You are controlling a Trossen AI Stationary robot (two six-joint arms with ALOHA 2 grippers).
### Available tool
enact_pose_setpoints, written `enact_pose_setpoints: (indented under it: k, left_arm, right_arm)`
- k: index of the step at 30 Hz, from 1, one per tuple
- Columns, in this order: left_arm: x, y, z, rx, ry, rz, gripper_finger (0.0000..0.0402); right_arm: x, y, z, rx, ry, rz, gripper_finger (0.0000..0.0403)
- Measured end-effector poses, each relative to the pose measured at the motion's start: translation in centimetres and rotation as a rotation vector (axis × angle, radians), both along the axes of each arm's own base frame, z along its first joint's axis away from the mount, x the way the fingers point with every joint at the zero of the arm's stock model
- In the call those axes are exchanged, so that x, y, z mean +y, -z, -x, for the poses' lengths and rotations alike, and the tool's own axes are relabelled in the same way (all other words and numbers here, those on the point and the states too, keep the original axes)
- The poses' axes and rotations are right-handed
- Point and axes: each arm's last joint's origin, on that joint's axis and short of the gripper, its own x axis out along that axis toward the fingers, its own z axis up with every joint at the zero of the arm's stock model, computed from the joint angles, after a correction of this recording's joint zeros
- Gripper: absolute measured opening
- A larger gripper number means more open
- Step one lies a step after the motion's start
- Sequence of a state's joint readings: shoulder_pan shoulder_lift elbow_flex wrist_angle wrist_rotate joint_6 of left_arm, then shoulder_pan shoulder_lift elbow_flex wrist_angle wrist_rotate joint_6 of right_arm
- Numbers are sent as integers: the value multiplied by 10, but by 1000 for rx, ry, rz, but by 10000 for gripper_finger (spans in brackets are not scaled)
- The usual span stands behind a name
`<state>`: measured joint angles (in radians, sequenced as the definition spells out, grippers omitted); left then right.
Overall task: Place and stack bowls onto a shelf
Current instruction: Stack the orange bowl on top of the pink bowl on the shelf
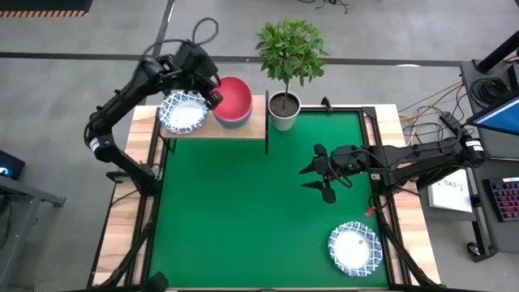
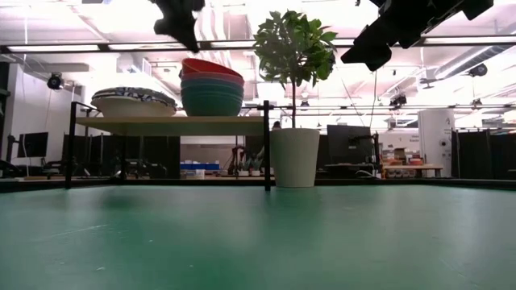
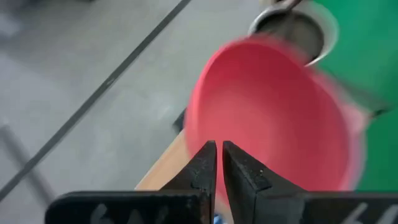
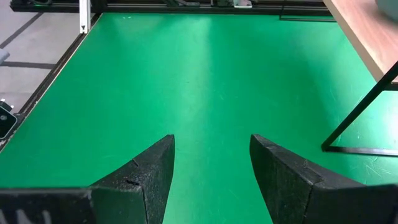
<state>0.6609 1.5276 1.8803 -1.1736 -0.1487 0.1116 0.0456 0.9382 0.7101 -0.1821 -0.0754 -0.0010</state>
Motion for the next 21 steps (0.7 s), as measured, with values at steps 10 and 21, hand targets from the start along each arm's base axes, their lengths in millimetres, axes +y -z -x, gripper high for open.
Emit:
enact_pose_setpoints:
  k: [10,21]
  left_arm:
    - [9,35,-3,117,-132,-3,1]
    - [0,26,-39,-172,75,1,0]
  right_arm:
    - [0,-1,0,-8,1,1,198]
    - [-1,-1,0,-10,25,28,198]
